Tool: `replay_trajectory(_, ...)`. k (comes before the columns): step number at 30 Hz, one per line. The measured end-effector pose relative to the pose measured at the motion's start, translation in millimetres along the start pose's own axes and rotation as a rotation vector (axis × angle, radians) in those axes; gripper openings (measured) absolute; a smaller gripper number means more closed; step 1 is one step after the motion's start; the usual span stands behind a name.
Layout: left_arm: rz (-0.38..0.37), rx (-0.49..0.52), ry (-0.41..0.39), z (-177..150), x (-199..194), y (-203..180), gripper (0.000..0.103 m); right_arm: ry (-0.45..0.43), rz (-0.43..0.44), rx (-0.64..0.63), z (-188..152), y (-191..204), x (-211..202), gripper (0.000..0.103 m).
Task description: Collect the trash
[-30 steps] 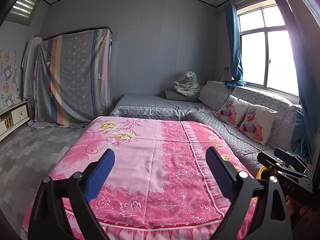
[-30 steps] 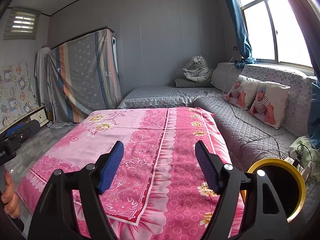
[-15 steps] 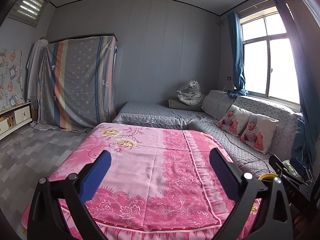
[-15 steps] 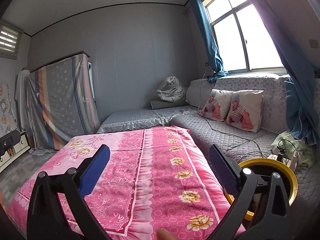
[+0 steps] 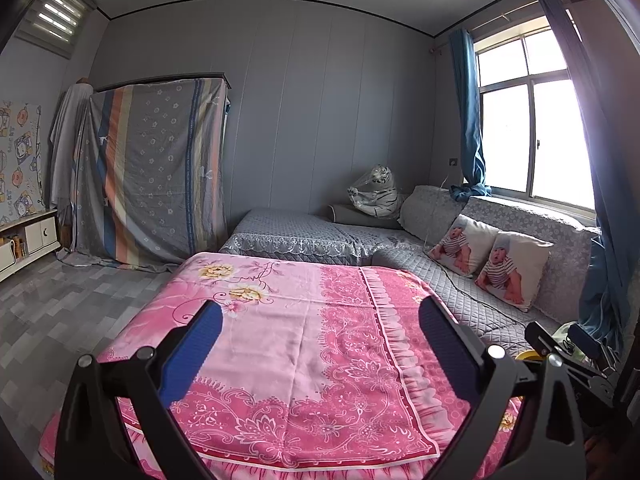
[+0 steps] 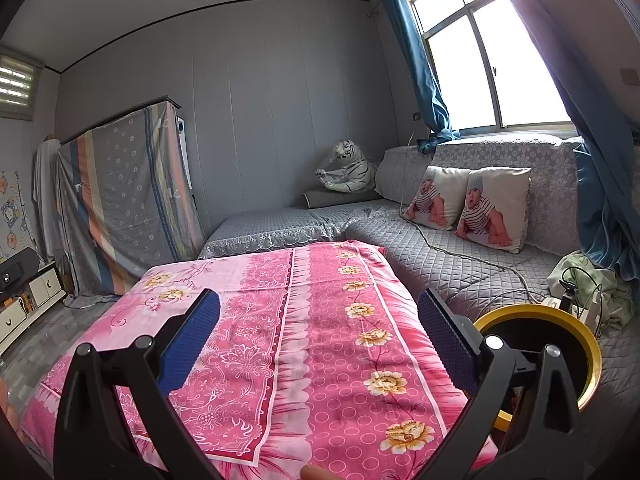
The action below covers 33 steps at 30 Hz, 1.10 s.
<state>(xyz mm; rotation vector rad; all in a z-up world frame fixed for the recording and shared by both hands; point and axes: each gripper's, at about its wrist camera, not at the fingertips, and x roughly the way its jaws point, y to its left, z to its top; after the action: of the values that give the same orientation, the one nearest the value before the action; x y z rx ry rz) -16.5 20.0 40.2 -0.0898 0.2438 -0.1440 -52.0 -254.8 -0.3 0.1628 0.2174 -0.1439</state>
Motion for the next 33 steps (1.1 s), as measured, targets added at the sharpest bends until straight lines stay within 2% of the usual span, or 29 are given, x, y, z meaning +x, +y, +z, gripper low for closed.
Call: replay_trajectory(33,-0.026,-0.022,0.014,-0.7,7.7,6.1,0.095,0.031,0.004,0.008,-4.6,-0.6,6.4,0.095)
